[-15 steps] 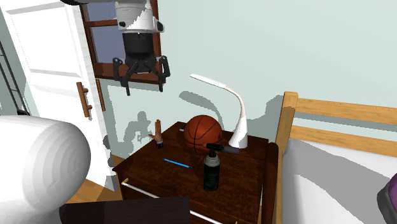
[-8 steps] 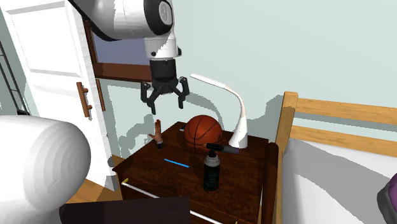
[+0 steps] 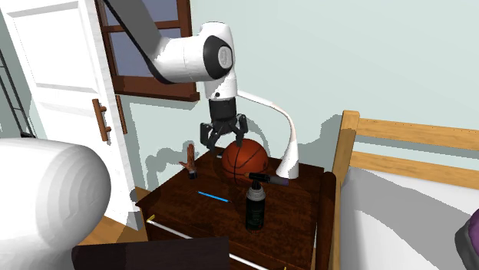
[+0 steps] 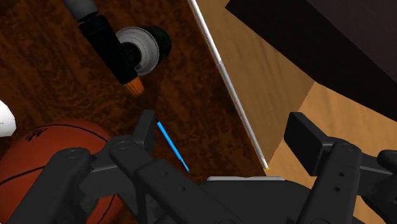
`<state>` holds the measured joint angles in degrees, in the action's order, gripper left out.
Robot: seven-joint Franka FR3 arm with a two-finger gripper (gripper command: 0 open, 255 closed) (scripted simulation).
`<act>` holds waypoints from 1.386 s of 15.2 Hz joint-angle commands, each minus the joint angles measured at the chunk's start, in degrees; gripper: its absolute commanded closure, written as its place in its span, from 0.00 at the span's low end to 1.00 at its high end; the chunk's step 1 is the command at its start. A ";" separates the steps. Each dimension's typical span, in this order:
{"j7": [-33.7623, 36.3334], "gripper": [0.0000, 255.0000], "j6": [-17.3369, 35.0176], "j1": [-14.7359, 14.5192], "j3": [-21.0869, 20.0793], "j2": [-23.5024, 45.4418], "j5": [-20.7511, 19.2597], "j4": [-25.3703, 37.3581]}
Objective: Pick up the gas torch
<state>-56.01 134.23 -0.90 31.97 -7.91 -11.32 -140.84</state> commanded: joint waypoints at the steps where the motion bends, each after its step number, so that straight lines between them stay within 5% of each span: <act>1: -5.20 0.00 3.19 -0.37 1.54 5.64 2.77 2.08; 9: -24.73 0.00 10.72 4.93 -1.31 27.00 16.50 13.53; 19: -27.73 0.00 15.64 7.92 -4.72 33.59 20.57 14.81; 20: -27.72 1.00 15.60 7.93 -4.73 33.62 20.58 14.89; 21: -27.73 1.00 15.62 7.93 -4.73 33.61 20.58 14.86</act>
<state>-83.74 149.79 7.02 27.30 25.61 9.22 -125.95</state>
